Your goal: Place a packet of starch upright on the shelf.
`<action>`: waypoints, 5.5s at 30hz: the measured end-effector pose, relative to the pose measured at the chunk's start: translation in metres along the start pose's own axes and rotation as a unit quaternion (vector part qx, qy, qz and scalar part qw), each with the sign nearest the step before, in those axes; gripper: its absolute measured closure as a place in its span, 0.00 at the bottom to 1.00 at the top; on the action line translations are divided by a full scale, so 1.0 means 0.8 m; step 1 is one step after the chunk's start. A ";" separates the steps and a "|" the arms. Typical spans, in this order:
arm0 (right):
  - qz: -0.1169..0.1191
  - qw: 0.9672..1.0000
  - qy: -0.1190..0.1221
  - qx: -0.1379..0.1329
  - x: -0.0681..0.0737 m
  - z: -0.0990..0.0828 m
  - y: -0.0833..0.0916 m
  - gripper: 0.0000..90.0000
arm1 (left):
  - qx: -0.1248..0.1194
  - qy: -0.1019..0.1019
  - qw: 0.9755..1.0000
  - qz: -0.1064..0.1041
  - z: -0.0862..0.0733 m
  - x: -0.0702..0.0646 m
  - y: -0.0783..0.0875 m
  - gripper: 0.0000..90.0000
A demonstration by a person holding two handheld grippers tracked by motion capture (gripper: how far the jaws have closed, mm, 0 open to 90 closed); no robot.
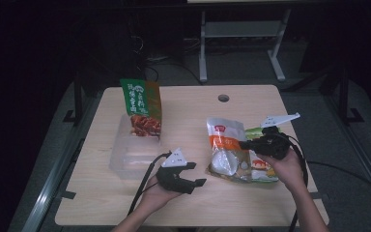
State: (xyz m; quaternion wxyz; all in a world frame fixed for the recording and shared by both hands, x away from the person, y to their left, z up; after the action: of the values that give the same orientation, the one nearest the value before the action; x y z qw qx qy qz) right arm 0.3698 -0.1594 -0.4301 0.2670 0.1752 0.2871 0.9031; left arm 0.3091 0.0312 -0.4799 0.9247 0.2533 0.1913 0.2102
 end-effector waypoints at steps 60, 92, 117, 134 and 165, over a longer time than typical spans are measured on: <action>0.035 0.998 0.058 0.010 0.051 0.007 -0.042 0.89 | 0.018 0.000 0.999 0.050 0.017 0.035 -0.023 1.00; 0.029 0.998 0.052 -0.002 0.063 0.021 -0.053 1.00 | 0.007 0.013 0.998 0.058 -0.006 0.013 0.026 0.64; 0.022 0.997 0.067 -0.017 0.074 0.069 -0.053 1.00 | 0.009 0.015 0.999 0.035 -0.044 0.001 0.048 0.36; 0.029 0.996 0.080 -0.028 0.084 0.107 -0.050 1.00 | -0.007 0.006 0.999 0.036 -0.047 -0.005 0.054 0.32; 0.061 0.991 0.113 -0.046 0.120 0.190 -0.067 1.00 | -0.011 -0.002 0.999 0.032 -0.047 -0.010 0.058 0.31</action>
State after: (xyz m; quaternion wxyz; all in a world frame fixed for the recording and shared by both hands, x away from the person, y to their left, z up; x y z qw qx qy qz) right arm 0.3848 -0.0016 -0.3298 0.1853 0.0768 0.2623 0.9439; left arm 0.2713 0.0778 -0.4825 0.9205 0.2494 0.1791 0.2415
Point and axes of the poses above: each handheld gripper's, and its own axes: y roughly backward along the jaws, z roughly out of its top, x roughly to its left, the point moved 9 cm from there along -y, roughly forward along the jaws, and after that the axes turned 6 degrees about y, right-handed, at the moved point
